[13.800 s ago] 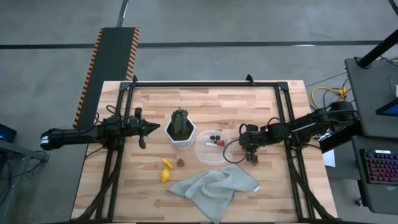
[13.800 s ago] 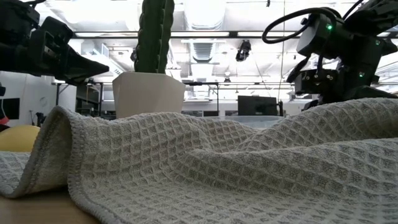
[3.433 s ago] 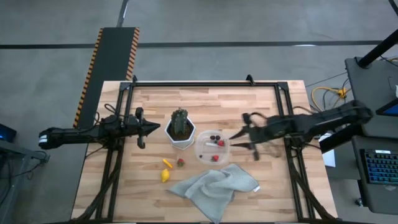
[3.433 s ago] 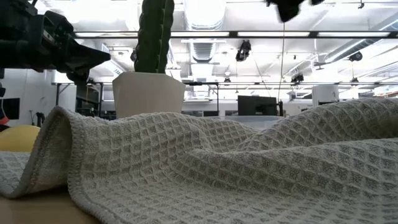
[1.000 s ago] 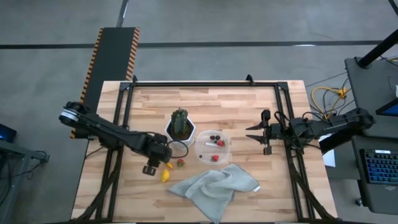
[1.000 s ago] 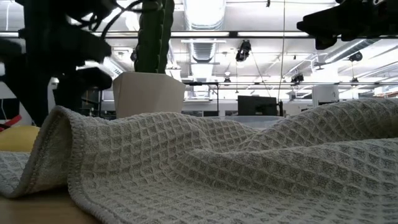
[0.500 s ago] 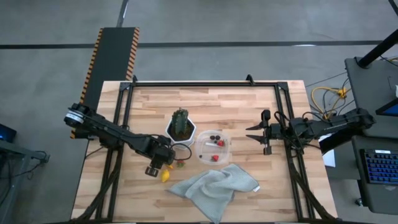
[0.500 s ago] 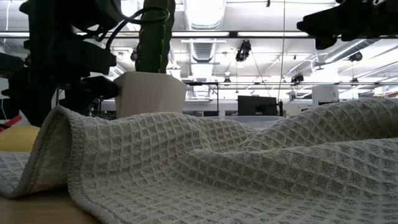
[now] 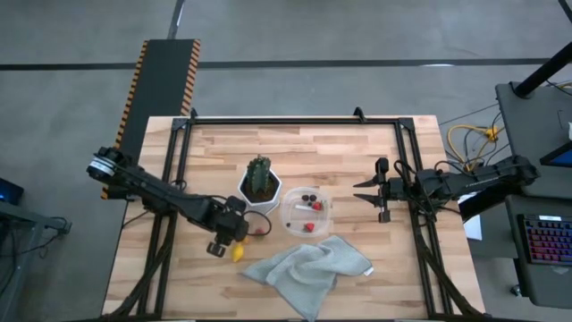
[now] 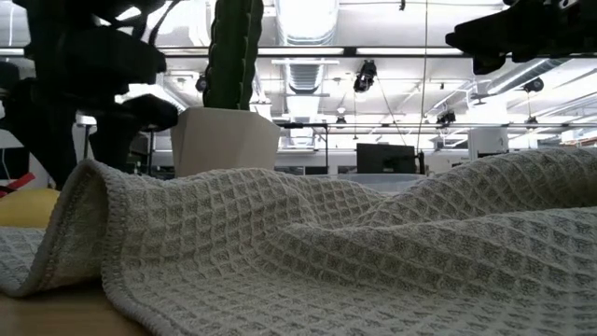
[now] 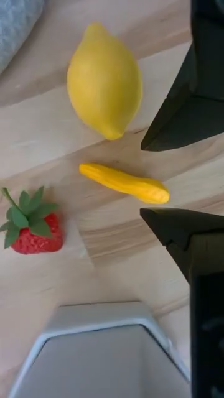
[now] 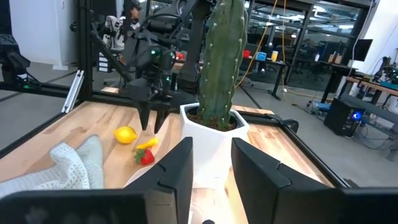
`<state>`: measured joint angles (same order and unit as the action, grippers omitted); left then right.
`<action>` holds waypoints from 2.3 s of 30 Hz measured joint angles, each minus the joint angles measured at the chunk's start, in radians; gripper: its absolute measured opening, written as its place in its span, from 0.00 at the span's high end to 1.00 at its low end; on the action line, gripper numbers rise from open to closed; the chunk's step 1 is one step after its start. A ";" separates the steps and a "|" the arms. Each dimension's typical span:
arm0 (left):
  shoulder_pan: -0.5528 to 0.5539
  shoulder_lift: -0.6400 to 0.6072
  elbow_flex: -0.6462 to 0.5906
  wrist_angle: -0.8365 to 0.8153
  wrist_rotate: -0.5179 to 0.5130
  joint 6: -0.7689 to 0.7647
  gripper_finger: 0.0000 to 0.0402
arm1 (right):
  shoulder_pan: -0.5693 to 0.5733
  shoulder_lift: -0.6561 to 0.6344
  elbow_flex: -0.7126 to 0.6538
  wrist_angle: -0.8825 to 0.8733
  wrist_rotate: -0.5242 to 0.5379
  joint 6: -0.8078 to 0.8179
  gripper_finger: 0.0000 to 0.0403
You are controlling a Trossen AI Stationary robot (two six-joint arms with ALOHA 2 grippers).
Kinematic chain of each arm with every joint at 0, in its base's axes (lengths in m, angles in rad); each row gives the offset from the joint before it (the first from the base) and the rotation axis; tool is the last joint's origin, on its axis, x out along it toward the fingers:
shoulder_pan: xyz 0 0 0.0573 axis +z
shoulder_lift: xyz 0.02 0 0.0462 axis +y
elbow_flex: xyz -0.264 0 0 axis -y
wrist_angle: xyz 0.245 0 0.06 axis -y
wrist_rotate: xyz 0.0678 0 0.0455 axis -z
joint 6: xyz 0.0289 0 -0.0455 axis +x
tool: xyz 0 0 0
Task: Pick and placing Produce into tupperware
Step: Put the corn into the transparent bin
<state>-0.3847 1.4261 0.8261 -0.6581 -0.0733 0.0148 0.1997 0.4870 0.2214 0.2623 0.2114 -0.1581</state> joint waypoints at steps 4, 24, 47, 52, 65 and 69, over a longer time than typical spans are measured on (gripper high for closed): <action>-0.029 0.007 0.000 0.003 -0.041 0.015 0.64 | 0.000 0.000 0.000 0.000 0.000 0.000 0.75; -0.056 0.120 -0.001 0.053 -0.091 0.131 0.64 | 0.000 0.000 0.000 -0.001 -0.001 0.000 0.75; -0.026 0.167 -0.006 0.099 -0.066 0.177 0.64 | 0.000 0.000 0.000 -0.004 -0.005 0.001 0.77; -0.010 0.167 -0.014 0.108 -0.049 0.176 0.65 | 0.000 0.000 0.000 -0.004 -0.005 0.003 0.77; 0.017 0.189 -0.016 0.127 0.013 0.184 0.95 | 0.000 0.000 0.000 -0.004 -0.005 0.019 0.77; 0.017 0.192 -0.017 0.133 0.013 0.174 0.98 | 0.000 0.000 0.000 -0.004 -0.005 0.019 0.77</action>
<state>-0.3672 1.6180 0.8093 -0.5255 -0.0604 0.1891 0.2001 0.4870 0.2214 0.2584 0.2062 -0.1387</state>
